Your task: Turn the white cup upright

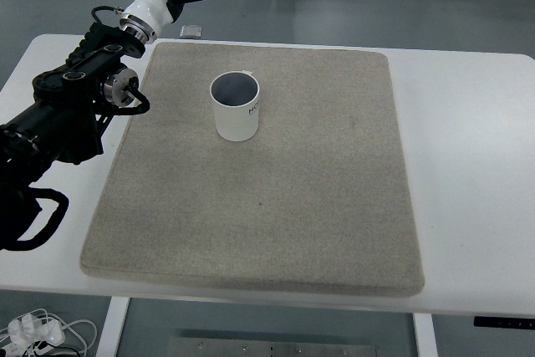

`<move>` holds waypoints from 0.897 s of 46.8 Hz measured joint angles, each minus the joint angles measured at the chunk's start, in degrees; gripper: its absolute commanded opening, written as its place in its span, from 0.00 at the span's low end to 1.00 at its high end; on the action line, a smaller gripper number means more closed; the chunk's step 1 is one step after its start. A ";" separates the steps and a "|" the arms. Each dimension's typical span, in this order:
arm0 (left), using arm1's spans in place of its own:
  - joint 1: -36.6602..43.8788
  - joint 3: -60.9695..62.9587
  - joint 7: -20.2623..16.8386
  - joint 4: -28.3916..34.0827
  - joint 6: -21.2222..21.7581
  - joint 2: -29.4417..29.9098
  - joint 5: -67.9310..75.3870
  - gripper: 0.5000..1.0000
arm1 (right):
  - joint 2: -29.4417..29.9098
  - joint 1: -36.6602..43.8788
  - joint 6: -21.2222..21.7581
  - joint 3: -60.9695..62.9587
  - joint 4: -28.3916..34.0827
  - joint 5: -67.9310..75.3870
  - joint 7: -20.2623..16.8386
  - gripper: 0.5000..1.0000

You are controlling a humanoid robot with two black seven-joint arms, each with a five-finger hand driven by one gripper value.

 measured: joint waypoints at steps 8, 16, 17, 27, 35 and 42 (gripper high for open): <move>0.87 -0.47 0.00 0.03 -5.62 0.79 -8.60 0.97 | 0.00 0.00 0.00 0.00 0.00 0.00 0.00 0.90; 1.18 -1.05 2.24 0.24 -9.85 3.51 -17.58 0.97 | 0.00 0.00 0.02 0.02 0.00 0.00 -0.01 0.90; 1.19 -1.05 3.27 0.29 -9.87 3.66 -18.56 0.97 | 0.00 0.00 0.02 0.04 0.00 0.00 0.00 0.90; 1.94 -1.27 9.32 1.31 -9.31 3.92 -23.72 0.97 | 0.00 0.00 0.02 0.26 0.00 0.00 -0.01 0.90; 3.78 -5.68 14.26 1.39 -8.59 3.27 -24.28 0.97 | 0.00 0.00 0.01 0.11 0.00 0.00 0.00 0.90; 4.09 -12.22 17.45 1.56 -0.61 2.24 -24.35 0.98 | 0.00 0.00 0.06 0.01 0.00 0.00 0.00 0.90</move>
